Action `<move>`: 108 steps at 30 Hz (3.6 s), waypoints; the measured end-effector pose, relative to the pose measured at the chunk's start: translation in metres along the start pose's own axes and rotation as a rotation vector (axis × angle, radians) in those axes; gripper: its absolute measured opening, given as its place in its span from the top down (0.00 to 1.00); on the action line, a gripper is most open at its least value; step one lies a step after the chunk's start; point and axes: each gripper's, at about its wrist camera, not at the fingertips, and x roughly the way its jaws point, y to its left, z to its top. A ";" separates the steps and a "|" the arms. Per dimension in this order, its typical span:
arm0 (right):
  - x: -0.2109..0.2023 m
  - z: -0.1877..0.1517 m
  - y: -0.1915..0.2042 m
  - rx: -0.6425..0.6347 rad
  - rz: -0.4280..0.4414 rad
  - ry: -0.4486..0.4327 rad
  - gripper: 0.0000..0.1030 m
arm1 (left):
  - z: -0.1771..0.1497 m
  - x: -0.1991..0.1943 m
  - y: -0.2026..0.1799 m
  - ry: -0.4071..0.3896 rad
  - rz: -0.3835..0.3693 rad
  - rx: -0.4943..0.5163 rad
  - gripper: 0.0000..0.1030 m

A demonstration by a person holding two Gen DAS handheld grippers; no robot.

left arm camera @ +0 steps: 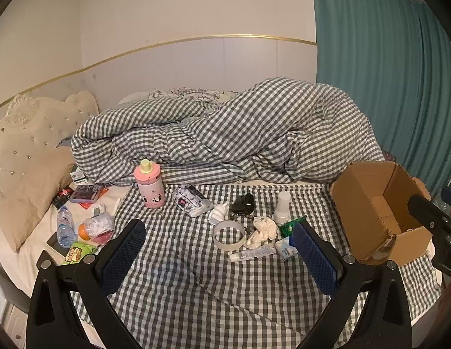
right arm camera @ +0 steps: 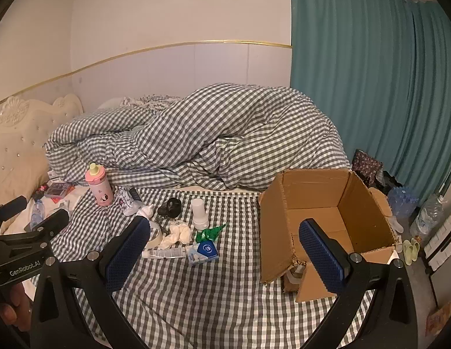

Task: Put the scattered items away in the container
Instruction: 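Move both grippers toward the tape roll and Vinda tissue pack, then grasp the tape roll rim with the left gripper while the right grasps the Vinda pack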

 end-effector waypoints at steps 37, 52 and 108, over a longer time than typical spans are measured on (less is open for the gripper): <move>0.125 -0.017 0.031 -0.099 0.077 0.156 0.00 | -0.019 0.130 0.033 0.178 0.034 -0.026 0.00; 0.200 -0.043 0.036 -0.122 0.100 0.286 0.00 | -0.038 0.204 0.042 0.267 0.044 -0.013 0.00; 0.338 -0.126 0.042 -0.141 0.146 0.549 0.07 | -0.085 0.359 0.030 0.459 -0.024 -0.021 0.38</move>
